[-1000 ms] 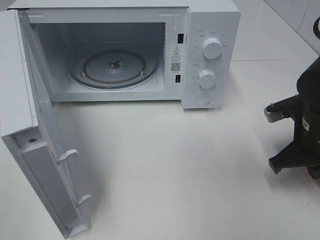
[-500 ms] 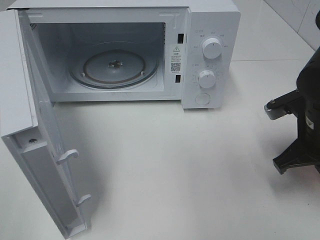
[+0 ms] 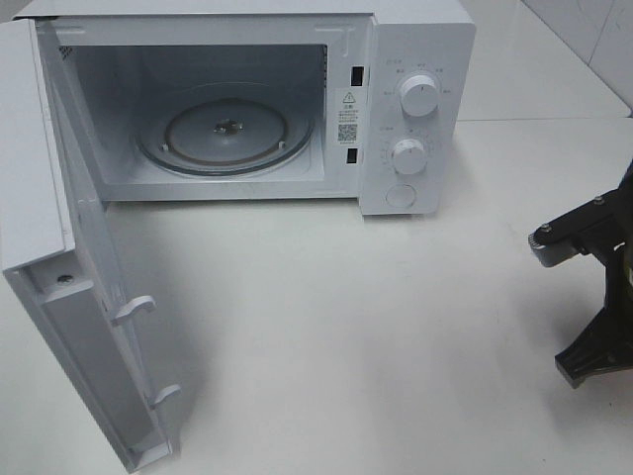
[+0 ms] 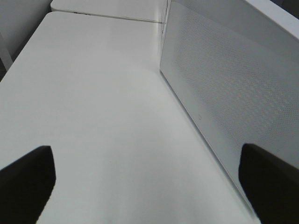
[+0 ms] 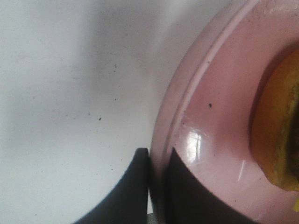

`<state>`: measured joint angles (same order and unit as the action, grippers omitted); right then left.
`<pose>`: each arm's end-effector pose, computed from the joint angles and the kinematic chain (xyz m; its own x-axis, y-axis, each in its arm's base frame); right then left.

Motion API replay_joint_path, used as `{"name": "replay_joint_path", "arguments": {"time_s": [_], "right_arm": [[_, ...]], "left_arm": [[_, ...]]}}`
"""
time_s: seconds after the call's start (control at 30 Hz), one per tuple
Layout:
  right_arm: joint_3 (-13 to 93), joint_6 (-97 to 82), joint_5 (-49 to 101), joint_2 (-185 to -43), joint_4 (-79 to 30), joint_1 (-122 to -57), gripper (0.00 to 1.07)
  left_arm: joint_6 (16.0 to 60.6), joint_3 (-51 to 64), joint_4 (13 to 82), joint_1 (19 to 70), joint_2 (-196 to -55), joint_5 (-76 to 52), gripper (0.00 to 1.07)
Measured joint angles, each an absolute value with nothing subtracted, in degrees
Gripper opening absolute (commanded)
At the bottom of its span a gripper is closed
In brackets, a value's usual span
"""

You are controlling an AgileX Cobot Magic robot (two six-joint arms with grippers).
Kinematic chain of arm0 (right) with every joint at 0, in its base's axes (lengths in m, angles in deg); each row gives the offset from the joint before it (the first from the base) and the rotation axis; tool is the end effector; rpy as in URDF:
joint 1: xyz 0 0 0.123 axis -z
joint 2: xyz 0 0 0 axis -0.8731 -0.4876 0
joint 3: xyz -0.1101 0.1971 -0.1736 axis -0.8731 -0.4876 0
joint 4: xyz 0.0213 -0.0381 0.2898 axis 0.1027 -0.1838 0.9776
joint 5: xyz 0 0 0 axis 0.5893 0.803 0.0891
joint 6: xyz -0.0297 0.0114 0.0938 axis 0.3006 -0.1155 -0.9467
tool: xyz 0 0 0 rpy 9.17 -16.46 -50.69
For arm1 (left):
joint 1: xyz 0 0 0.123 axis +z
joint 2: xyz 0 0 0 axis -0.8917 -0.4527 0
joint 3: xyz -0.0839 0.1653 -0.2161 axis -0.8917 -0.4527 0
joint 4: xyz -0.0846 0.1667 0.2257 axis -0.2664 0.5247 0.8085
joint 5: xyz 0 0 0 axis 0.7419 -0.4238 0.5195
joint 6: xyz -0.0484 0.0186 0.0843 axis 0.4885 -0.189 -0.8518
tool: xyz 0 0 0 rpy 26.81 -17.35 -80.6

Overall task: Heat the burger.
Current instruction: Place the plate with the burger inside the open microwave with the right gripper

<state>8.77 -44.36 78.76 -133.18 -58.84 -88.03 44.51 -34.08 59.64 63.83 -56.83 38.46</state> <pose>0.2334 0.0728 0.1170 -0.9422 -0.3315 -0.0481 -0.2818 0.8621 -0.4212 0.0347 -0.0031 0.2988 -0.4491 -0.0681 -0.8909 -0.0088 0.9974 -0.0718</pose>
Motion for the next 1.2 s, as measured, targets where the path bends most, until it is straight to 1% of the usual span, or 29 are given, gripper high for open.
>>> {"name": "replay_joint_path", "arguments": {"time_s": [0.23, 0.37, 0.43, 0.47, 0.5, 0.57, 0.6, 0.63, 0.7, 0.73, 0.77, 0.8, 0.87, 0.97, 1.03, 1.13, 1.2], "right_arm": [[6.3, -45.16, 80.13, -128.94, -58.84, -92.9, 0.0], [6.02, -45.27, 80.48, -127.45, -58.84, -95.14, 0.0], [5.96, -45.27, 80.59, -126.48, -59.07, -97.49, 0.0], [5.96, -45.27, 80.59, -126.48, -59.07, -97.49, 0.0], [5.96, -45.27, 80.82, -126.19, -59.19, -99.21, 0.0], [5.96, -45.27, 81.11, -126.08, -59.3, -99.89, 0.0], [5.96, -45.27, 81.85, -126.08, -59.3, -101.73, 0.0], [5.96, -45.27, 81.85, -126.08, -59.3, -101.73, 0.0], [5.96, -45.33, 82.88, -126.08, -59.3, -104.54, 0.0], [5.96, -45.33, 82.88, -126.08, -59.3, -104.54, 0.0], [5.96, -45.33, 83.11, -126.08, -59.3, -106.6, 0.0], [5.96, -45.33, 83.11, -126.08, -59.3, -106.6, 0.0], [5.96, -45.33, 83.11, -126.08, -59.3, -109.58, 0.0], [5.96, -45.33, 83.11, -126.08, -59.3, -111.35, 0.0], [5.96, -45.33, 83.11, -126.08, -59.3, -114.62, 0.0], [5.96, -45.33, 83.11, -126.08, -59.3, -115.42, 0.0], [5.96, -45.33, 83.11, -126.08, -59.3, -118.34, 0.0]], "left_arm": [[44.51, -34.08, 59.64, 63.83, -56.83, 38.46, 1.0], [44.51, -34.08, 59.64, 63.83, -56.83, 38.46, 1.0], [44.51, -34.08, 59.64, 63.83, -56.83, 38.46, 1.0], [44.51, -34.08, 59.64, 63.83, -56.83, 38.46, 1.0], [44.51, -34.08, 59.64, 63.83, -56.83, 38.46, 1.0], [44.51, -34.08, 59.64, 63.83, -56.83, 38.46, 1.0], [44.51, -34.08, 59.64, 63.83, -56.83, 38.46, 1.0], [44.51, -34.08, 59.64, 63.83, -56.83, 38.46, 1.0], [44.51, -34.08, 59.64, 63.83, -56.83, 38.46, 1.0], [44.51, -34.08, 59.64, 63.83, -56.83, 38.46, 1.0], [44.51, -34.08, 59.64, 63.83, -56.83, 38.46, 1.0], [44.51, -34.08, 59.64, 63.83, -56.83, 38.46, 1.0], [44.51, -34.08, 59.64, 63.83, -56.83, 38.46, 1.0], [44.51, -34.08, 59.64, 63.83, -56.83, 38.46, 1.0], [44.51, -34.08, 59.64, 63.83, -56.83, 38.46, 1.0], [44.51, -34.08, 59.64, 63.83, -56.83, 38.46, 1.0], [44.51, -34.08, 59.64, 63.83, -56.83, 38.46, 1.0]]}}
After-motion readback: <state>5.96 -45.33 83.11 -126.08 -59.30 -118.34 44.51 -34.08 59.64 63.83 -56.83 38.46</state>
